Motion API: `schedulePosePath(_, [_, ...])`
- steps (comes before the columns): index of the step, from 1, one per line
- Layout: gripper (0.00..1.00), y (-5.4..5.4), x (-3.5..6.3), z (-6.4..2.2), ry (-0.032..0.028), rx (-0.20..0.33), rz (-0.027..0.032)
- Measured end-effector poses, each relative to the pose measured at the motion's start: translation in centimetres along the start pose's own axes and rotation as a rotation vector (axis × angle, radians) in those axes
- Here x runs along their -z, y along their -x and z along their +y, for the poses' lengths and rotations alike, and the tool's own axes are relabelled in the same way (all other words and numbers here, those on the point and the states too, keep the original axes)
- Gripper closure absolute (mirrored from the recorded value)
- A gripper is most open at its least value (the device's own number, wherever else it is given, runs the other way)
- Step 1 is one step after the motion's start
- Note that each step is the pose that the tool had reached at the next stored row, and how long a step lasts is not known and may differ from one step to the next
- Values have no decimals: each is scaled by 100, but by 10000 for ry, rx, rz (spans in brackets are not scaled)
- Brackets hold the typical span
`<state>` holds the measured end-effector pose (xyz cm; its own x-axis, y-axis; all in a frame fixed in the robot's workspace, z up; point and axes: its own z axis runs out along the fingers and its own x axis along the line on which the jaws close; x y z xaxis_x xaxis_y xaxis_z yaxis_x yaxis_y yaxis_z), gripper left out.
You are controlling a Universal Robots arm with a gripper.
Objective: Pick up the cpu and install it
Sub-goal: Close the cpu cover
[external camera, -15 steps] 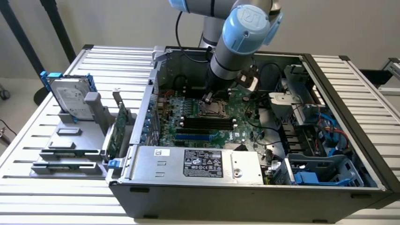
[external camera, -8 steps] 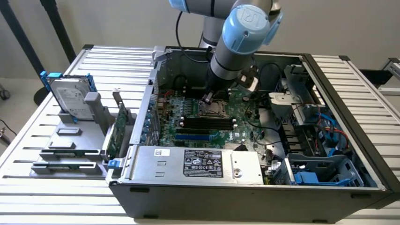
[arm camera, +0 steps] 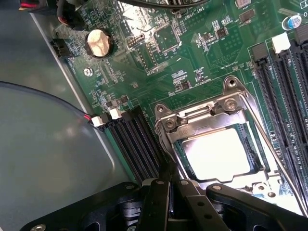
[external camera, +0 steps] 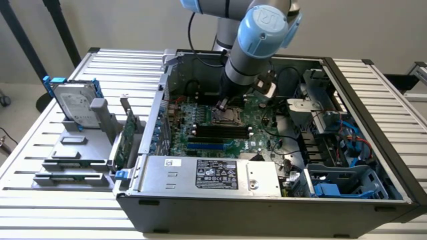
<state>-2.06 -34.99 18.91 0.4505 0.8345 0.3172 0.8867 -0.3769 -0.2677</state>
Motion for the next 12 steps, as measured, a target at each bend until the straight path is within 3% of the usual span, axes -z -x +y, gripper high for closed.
schedulePosePath(12, [89,-32,6,78,21,-44,0])
